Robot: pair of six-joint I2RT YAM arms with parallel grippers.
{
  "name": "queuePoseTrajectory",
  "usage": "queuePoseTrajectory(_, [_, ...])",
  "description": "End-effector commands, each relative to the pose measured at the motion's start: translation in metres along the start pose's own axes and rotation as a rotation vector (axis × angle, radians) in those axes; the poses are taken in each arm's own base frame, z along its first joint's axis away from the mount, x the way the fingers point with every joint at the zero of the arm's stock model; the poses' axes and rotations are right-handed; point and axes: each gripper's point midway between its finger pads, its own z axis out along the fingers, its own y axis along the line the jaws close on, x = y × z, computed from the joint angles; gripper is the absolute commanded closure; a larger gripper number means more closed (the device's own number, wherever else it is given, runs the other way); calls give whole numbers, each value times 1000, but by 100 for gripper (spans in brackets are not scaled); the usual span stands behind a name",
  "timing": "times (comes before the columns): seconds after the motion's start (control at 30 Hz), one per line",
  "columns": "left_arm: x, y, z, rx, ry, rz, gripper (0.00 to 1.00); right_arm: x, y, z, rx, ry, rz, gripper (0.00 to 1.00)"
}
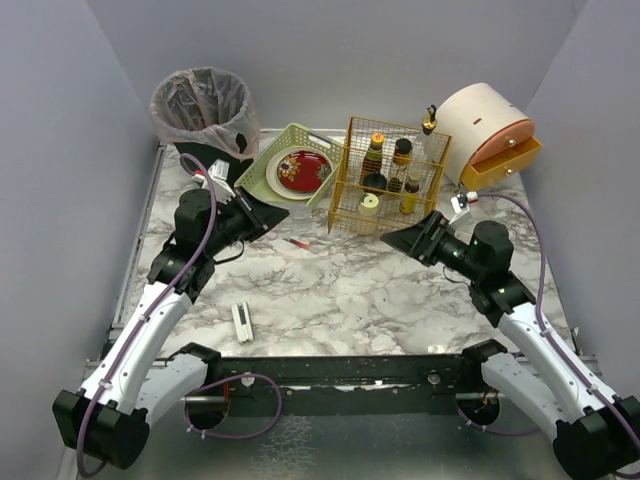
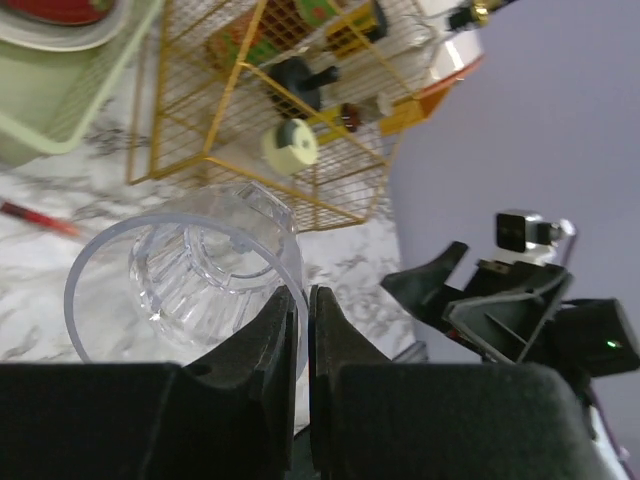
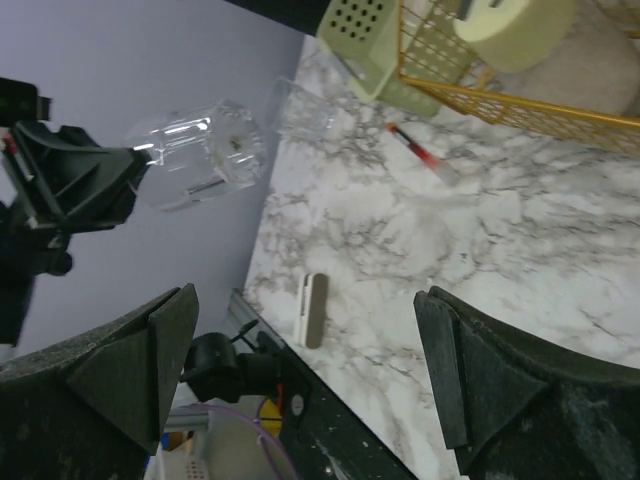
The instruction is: Clear the kitchen counter
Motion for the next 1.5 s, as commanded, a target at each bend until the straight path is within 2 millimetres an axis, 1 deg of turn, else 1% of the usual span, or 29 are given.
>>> queuePoseTrajectory(0.0, [-8,-69,-15,334,-11,-39,100,-24,70,-2,-275,-18,29,1])
queuePoseTrajectory(0.17, [-10,-94,-20,482,4,-73,100,-35,99,0,-395,0,46,0])
queuePoseTrajectory(0.33, [-10,-113,-24,556,25,-46,100,-41,111,6,-451,24,77,0])
queuePoseTrajectory(0.5, [-4,-132,-23,617,56,-29,100,-40,128,14,-507,60,92,0])
queuePoseTrajectory(0.63, [3,-142,-21,650,80,-30,100,-37,142,23,-543,85,78,0])
queuePoseTrajectory(0.8, [7,-151,-23,682,91,-24,100,-36,143,34,-537,101,78,0])
queuePoseTrajectory(0.97, [3,-161,-31,713,78,-12,100,-33,136,42,-507,116,81,0])
queuePoseTrajectory(1.07, [1,-165,-35,724,67,-6,100,-30,130,46,-484,125,82,0])
queuePoseTrajectory(1.17, [1,-165,-35,726,64,-6,100,-27,130,47,-494,137,88,0])
queuePoseTrajectory(1.27, [2,-164,-34,725,68,-8,100,-26,136,45,-535,145,98,4])
queuePoseTrajectory(1.47, [4,-160,-32,721,71,-17,100,-26,146,42,-598,156,105,14])
